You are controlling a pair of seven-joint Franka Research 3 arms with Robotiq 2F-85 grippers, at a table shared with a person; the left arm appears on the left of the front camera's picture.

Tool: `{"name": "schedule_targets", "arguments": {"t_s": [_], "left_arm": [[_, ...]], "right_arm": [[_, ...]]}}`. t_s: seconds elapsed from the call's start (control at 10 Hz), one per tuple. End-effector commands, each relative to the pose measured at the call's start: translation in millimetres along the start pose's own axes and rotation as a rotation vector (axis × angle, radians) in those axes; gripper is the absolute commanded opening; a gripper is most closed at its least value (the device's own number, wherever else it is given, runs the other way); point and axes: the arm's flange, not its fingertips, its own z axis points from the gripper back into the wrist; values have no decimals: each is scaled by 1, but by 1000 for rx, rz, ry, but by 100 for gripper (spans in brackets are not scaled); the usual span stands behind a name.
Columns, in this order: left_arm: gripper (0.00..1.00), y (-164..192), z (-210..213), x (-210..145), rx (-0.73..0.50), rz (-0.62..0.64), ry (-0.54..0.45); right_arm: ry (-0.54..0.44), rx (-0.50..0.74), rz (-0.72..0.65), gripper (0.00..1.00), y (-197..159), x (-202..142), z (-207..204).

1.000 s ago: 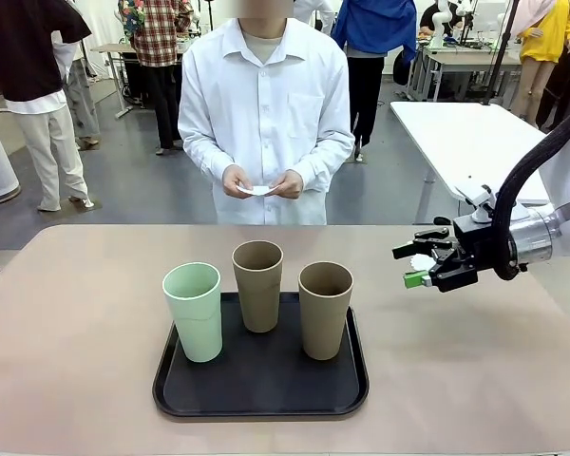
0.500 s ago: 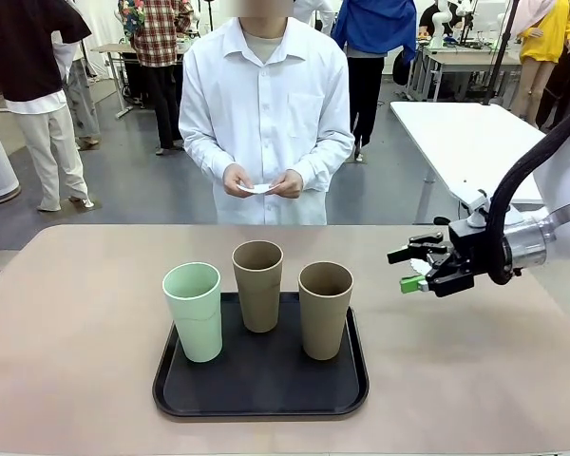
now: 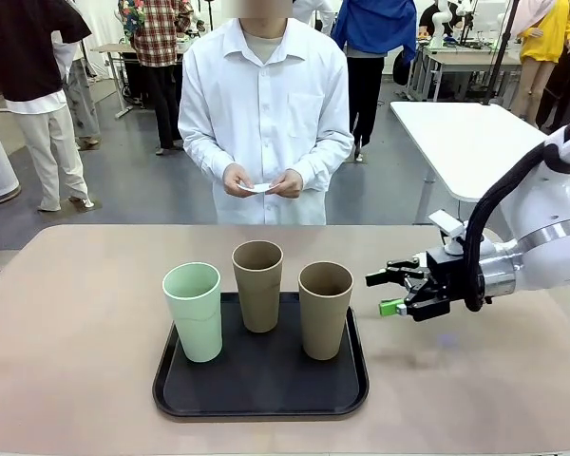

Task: Place coasters on the table and set cups on them.
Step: Pick up one Reusable plastic cup and place it on a coaster set by the human.

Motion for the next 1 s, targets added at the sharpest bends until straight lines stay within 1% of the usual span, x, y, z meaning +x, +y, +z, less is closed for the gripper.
{"name": "schedule_targets", "arguments": {"t_s": [0.0,0.2,0.4,0.6,0.9], "left_arm": [[100,0,2,0,-8,-7,-3],[100,0,2,0,-8,-7,-3],[100,0,2,0,-8,-7,-3],[100,0,2,0,-8,-7,-3],[100,0,2,0,-8,-7,-3]], "right_arm": [[-8,19,56,100,-16,-2,-20],[-9,64,72,100,-18,-3,-31],[3,76,89,100,-20,-2,-41],[17,102,74,100,-25,-4,-48],[44,165,71,100,-22,-7,-58]]}}
